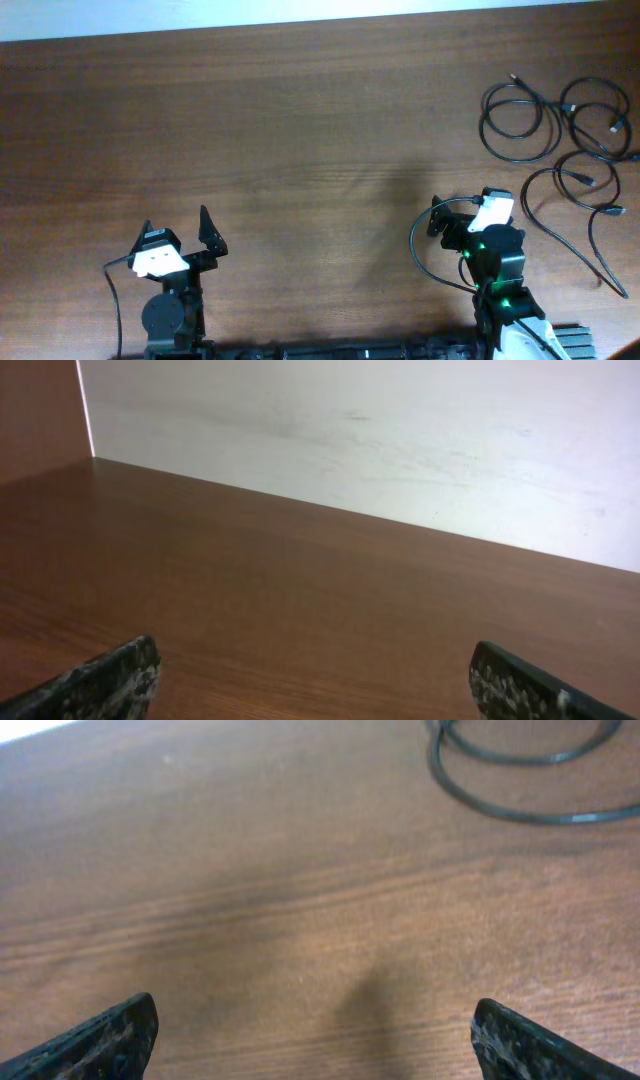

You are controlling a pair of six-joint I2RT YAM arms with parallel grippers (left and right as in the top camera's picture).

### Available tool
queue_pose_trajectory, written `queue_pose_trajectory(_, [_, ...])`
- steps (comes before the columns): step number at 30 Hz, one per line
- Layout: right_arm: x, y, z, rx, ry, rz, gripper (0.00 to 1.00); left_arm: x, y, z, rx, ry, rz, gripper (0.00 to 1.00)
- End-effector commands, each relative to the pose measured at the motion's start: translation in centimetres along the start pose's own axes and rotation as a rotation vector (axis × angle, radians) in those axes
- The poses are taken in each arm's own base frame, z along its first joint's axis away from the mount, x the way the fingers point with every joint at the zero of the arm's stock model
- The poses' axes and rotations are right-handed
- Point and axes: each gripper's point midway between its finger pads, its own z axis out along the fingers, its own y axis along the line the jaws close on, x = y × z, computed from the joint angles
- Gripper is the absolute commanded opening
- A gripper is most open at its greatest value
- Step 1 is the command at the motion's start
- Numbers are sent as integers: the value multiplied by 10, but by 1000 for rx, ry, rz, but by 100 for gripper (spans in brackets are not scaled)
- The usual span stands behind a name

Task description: Untangle cables

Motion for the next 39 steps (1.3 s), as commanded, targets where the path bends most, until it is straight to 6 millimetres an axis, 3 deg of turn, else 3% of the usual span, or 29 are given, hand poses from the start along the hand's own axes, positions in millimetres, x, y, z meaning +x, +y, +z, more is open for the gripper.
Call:
queue_pose_trajectory(1, [-17,8,-6,-37,-74,9,99,1,1,0,-2,1,-5,99])
queue_pose_trajectory(3, [-27,10,-13,-46,-114,8,99,1,1,0,-2,1,-5,99])
queue_pose_trajectory(8, [-38,-11,-29,69,-184,20,99,1,1,0,-2,1,-5,98])
queue_pose_trajectory(12, [-52,-10,-48,80,-265,-153,99,1,1,0,-2,1,-5,99])
queue_pose_trajectory(15, [-71,27,-67,-93,-393,-353,99,1,1,0,-2,1,-6,99])
queue_pose_trajectory(39, [-71,26,-67,-86,-392,-352,99,1,1,0,-2,1,-5,99])
